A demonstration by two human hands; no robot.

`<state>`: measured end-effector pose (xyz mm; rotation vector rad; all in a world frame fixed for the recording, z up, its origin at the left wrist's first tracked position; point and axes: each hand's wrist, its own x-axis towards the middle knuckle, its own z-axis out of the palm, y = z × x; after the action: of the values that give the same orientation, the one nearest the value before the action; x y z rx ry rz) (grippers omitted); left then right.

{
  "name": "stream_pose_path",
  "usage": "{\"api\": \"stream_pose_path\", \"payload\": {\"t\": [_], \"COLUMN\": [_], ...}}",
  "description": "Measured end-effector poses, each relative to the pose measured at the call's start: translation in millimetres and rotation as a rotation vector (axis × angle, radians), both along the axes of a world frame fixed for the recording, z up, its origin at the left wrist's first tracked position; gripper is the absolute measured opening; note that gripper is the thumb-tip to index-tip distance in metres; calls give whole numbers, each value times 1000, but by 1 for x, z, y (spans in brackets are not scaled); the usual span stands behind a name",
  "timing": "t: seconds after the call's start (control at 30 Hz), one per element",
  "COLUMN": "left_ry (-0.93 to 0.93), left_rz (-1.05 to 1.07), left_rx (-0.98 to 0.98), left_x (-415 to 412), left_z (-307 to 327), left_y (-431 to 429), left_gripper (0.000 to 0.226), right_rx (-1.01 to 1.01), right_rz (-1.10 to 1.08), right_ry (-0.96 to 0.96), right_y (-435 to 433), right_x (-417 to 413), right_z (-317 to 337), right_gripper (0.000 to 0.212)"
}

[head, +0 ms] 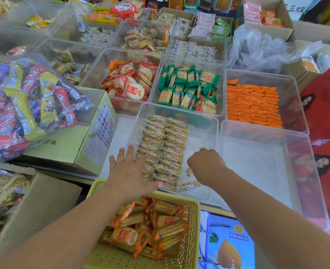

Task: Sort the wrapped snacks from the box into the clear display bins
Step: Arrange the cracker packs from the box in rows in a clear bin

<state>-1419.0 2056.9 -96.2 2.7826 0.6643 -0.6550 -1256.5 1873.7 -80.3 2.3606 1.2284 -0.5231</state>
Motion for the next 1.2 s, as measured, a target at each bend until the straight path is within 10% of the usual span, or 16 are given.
{"api": "stream_pose_path", "payload": {"t": [0.4, 1.2], "left_ry": [172, 89], "left_rz": [-118, -119], "left_rx": [7, -86], "left_x": [-8, -16], "left_z": [-19, -1], "left_y": [9, 12], "left_gripper": [149, 129], "right_rx": [-138, -212], "right_rz": [-99, -204], "right_ry": [385, 457], "right_y": [9, 9], "right_x": [0, -23], "right_z": [-53, -37], "right_gripper": [33, 27]}}
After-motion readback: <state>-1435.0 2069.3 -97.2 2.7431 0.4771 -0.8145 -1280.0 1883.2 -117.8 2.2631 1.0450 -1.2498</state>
